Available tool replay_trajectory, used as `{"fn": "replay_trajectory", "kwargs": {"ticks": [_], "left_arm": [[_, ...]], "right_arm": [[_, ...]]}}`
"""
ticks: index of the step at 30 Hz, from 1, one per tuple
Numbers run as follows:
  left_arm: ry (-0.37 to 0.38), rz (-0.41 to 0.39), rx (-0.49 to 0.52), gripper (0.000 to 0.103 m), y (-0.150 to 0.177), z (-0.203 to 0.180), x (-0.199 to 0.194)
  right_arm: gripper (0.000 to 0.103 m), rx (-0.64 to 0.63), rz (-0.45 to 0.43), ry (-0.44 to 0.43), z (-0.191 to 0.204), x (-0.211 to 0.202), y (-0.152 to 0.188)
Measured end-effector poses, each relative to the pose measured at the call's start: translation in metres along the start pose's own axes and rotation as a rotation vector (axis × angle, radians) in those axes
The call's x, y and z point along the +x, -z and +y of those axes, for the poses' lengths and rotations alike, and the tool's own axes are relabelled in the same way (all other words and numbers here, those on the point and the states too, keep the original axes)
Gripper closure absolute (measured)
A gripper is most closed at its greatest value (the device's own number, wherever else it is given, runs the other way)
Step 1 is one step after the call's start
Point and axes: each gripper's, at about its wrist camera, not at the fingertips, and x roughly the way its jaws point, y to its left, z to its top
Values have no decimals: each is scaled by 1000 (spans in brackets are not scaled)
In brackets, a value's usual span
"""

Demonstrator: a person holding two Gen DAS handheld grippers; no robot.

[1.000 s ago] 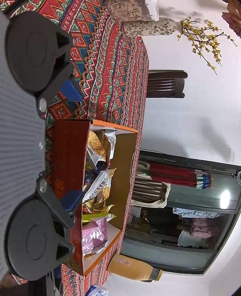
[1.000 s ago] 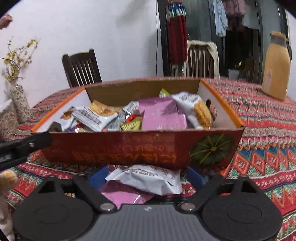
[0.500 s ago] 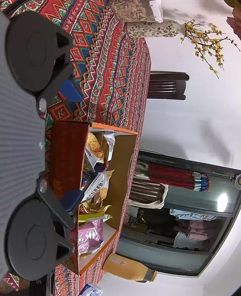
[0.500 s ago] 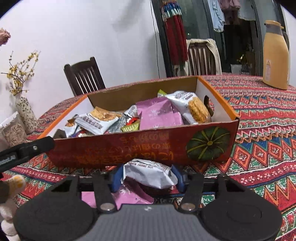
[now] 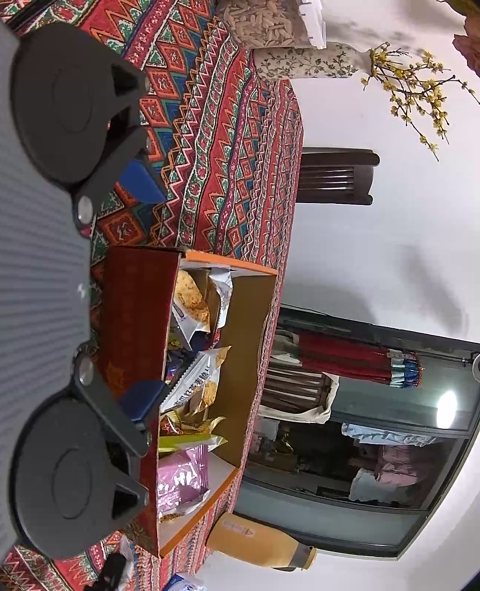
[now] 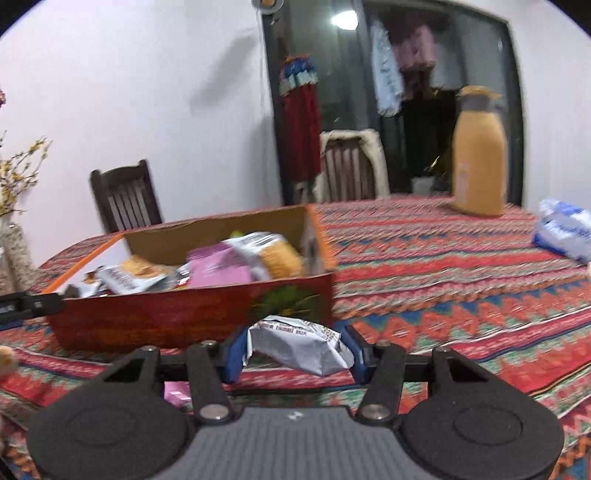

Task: Organize snacks
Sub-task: 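Grasp the pink packet with the left tool while the right tool holds the white packet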

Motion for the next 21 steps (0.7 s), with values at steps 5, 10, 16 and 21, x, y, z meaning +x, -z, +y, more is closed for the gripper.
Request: {"fn": "replay_trajectory", "kwargs": {"ticks": [5, 10, 16, 21], "left_arm": [[-29, -4, 14, 0, 1, -3, 0], [-48, 15, 35, 0, 2, -8, 3], [-10, 39, 110, 0, 4, -27, -6], [68, 90, 167, 0, 12, -52, -10]], "right_arm": [[50, 4, -41, 6, -7, 3, 6], [50, -25, -66, -25, -2, 1, 7], [50, -19, -74, -50, -1, 0, 7], [50, -6, -80, -62, -3, 0, 7]]}}
